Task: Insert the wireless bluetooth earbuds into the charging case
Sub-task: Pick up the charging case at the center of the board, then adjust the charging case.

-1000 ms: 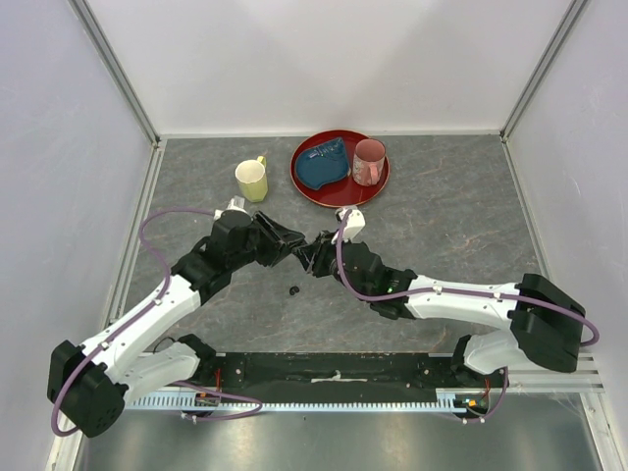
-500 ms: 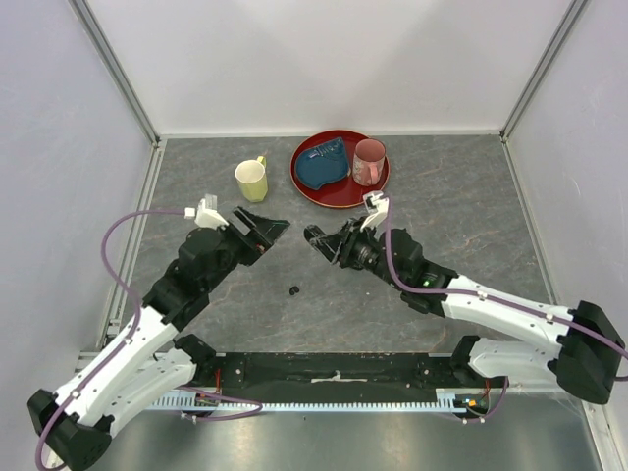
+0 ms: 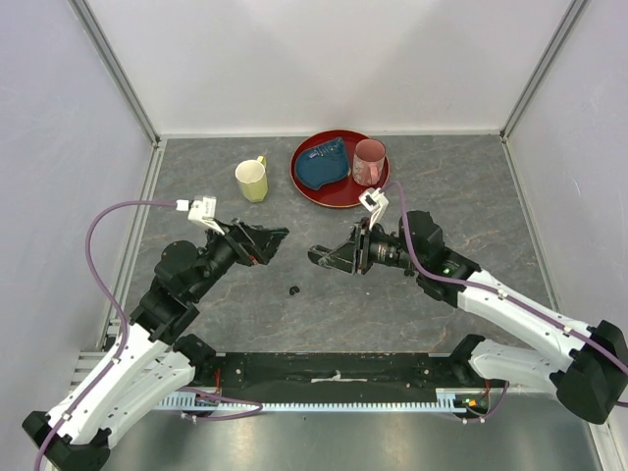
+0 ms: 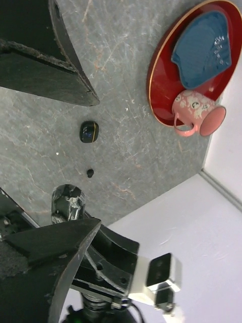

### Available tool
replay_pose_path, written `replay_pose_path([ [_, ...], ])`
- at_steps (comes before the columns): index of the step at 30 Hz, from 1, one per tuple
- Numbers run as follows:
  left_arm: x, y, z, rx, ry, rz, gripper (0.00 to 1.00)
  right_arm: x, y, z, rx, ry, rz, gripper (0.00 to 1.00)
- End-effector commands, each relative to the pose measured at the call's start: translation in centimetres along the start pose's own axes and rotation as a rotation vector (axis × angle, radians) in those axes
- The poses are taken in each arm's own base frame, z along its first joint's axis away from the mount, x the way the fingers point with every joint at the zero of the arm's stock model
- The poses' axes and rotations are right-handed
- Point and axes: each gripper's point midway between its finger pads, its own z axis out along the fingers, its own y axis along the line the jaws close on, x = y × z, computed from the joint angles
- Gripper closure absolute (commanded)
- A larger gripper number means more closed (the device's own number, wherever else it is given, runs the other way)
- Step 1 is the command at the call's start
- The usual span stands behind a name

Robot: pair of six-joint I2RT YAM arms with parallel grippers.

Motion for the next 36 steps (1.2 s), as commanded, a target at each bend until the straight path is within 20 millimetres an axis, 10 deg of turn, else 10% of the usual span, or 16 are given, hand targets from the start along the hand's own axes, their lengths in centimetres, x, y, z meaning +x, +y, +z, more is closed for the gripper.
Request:
replay_pose_path([
  [1,-0.5,-3.9,-0.6,0.22,0.026,0.194,0.04,-0.8,3.3,-1.2,-0.148,0.061,-0.07,1.0],
  [20,1.3,-8.2,-2.4,0.582,0.023,0.423,0.03,-3.8,5.5,-4.4,-0.209,0.034,-0.143,0.99],
  [36,4.0,-11.1,-2.3,0.809,0.167,0.226,0.07,-3.8,7.9,-5.8,-0.301,0.048,-0.148,1.0],
])
